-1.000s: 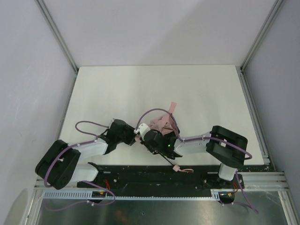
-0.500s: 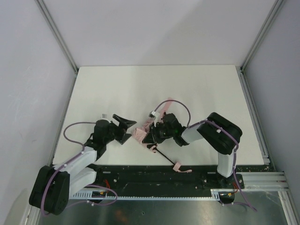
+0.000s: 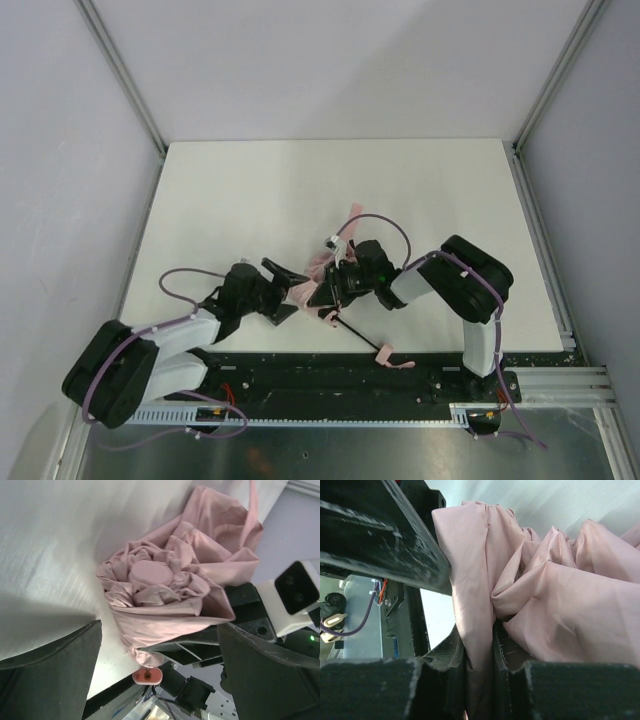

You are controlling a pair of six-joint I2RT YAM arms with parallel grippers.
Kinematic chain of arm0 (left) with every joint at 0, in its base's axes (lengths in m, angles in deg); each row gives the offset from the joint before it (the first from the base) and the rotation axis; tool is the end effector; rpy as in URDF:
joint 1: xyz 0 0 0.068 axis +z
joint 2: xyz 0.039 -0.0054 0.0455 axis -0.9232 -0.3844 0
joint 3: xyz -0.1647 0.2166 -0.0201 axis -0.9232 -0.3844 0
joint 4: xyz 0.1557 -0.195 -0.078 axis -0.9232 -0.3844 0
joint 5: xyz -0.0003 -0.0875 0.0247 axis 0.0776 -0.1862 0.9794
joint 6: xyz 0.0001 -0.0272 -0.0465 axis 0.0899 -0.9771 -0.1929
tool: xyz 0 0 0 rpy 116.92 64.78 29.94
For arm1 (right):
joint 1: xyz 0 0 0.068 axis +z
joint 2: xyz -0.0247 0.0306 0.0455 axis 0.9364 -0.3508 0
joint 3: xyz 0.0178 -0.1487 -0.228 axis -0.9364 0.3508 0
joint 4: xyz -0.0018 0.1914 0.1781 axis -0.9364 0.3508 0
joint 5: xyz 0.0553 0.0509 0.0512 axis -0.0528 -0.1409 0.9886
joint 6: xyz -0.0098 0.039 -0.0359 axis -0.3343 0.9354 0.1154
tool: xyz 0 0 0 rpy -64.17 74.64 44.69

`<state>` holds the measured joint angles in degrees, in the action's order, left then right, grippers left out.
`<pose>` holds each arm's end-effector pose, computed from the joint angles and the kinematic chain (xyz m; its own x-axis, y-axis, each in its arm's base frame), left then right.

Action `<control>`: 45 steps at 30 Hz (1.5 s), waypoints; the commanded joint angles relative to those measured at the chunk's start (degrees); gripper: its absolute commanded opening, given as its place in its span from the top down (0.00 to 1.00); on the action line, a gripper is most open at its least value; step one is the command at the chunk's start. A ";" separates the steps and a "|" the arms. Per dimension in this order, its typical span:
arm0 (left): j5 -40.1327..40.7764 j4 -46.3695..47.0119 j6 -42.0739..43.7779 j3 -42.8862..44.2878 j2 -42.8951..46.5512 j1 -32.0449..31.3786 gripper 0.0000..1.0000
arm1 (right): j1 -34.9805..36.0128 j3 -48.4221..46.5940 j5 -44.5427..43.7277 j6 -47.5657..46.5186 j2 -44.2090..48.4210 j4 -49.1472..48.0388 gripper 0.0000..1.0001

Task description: Put away the umbrella

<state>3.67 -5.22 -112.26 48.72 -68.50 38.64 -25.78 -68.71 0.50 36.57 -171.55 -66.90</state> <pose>0.1638 -0.0992 0.1317 -0.6651 -0.7422 0.0819 -0.4784 0.3393 -0.8099 0.2313 0.2528 0.0986 -0.7382 -0.2064 -0.6422 -0.6732 0.2849 0.6823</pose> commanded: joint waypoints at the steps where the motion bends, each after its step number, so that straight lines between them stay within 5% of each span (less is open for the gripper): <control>1: 6.11 2.55 -5.16 1.46 -2.52 -3.88 0.01 | -1.01 5.34 -3.49 -5.90 -5.34 17.88 1.00; 9: 15.39 4.01 -4.24 4.90 -14.36 -6.91 0.07 | -0.67 5.35 -1.80 -6.21 -4.02 17.10 1.00; 19: 20.55 9.64 3.44 2.55 -20.32 -9.20 0.76 | 1.63 5.36 -0.53 -7.77 -0.71 16.98 1.00; 24: 20.56 10.51 5.85 1.89 -21.14 -9.38 0.95 | 1.89 5.29 -2.61 -8.55 2.24 17.99 0.99; 31: 18.23 7.86 4.00 2.40 -19.16 -9.39 1.00 | 2.41 0.94 -13.37 -9.15 15.36 33.15 0.49; 33: 17.29 4.44 3.43 4.13 -19.09 -9.35 1.00 | 4.23 -0.93 -19.85 -10.97 21.63 39.26 0.22; 35: 16.31 0.91 2.63 5.90 -19.14 -9.36 1.00 | 7.67 -2.65 -27.67 -13.56 27.76 44.57 0.06; 40: 14.20 -2.10 1.00 7.75 -18.81 -9.39 1.00 | 14.44 -4.96 -41.71 -19.31 34.50 50.52 0.01; 45: 12.18 -6.50 -0.88 9.52 -18.15 -9.36 1.00 | 21.73 -6.12 -57.51 -23.83 30.62 48.54 0.01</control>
<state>15.52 1.55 -113.88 57.59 -86.16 29.28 -8.56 -72.76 -39.59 18.49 -137.93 -20.93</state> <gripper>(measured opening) 0.080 0.991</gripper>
